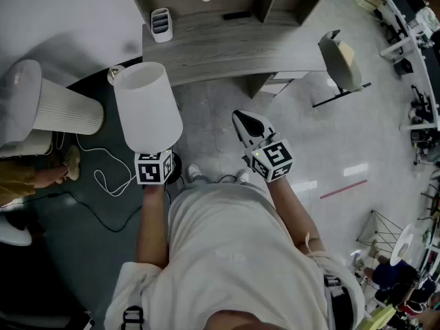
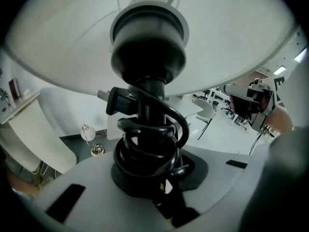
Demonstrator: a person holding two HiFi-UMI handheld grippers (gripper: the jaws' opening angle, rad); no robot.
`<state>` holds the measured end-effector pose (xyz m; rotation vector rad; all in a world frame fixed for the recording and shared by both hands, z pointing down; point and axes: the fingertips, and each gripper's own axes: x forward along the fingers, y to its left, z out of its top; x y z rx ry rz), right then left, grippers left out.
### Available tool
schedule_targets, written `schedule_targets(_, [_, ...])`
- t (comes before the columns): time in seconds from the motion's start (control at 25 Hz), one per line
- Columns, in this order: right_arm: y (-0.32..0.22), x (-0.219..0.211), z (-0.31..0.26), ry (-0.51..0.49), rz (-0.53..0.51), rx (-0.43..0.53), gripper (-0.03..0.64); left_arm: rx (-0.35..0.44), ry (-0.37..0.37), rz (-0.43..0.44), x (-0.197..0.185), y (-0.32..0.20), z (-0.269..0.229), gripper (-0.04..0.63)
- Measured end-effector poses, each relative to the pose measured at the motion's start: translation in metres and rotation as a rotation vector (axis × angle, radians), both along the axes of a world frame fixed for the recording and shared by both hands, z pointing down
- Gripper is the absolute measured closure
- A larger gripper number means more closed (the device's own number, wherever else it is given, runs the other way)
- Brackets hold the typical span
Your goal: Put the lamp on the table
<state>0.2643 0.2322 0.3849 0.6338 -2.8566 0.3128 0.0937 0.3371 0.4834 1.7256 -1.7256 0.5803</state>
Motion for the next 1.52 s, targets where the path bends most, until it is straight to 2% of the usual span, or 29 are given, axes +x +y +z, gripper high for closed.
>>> schedule_targets(0.4, [0.021, -0.08, 0.014, 0.023, -0.002, -0.02, 0.588, 0.002, 0.037, 0.003, -0.064, 0.025, 0.011, 0.523])
schedule_targets(0.56, [0.025, -0.111, 0.013, -0.005, 0.017, -0.038, 0.588, 0.004, 0.046, -0.007, -0.096, 0.036, 0.014, 0.523])
schedule_targets(0.88, [0.019, -0.139, 0.025, 0.024, 0.05, -0.053, 0.588, -0.013, 0.045, -0.021, -0.14, 0.043, 0.026, 0.523])
schedule_targets(1.16, [-0.028, -0.159, 0.044, 0.018, 0.06, -0.085, 0.588, -0.023, 0.07, -0.065, -0.162, 0.015, 0.044, 0.523])
schedule_targets(1.52, [-0.14, -0.189, 0.048, 0.01, -0.003, -0.108, 0.588, -0.045, 0.059, -0.111, -0.178, -0.083, 0.045, 0.523])
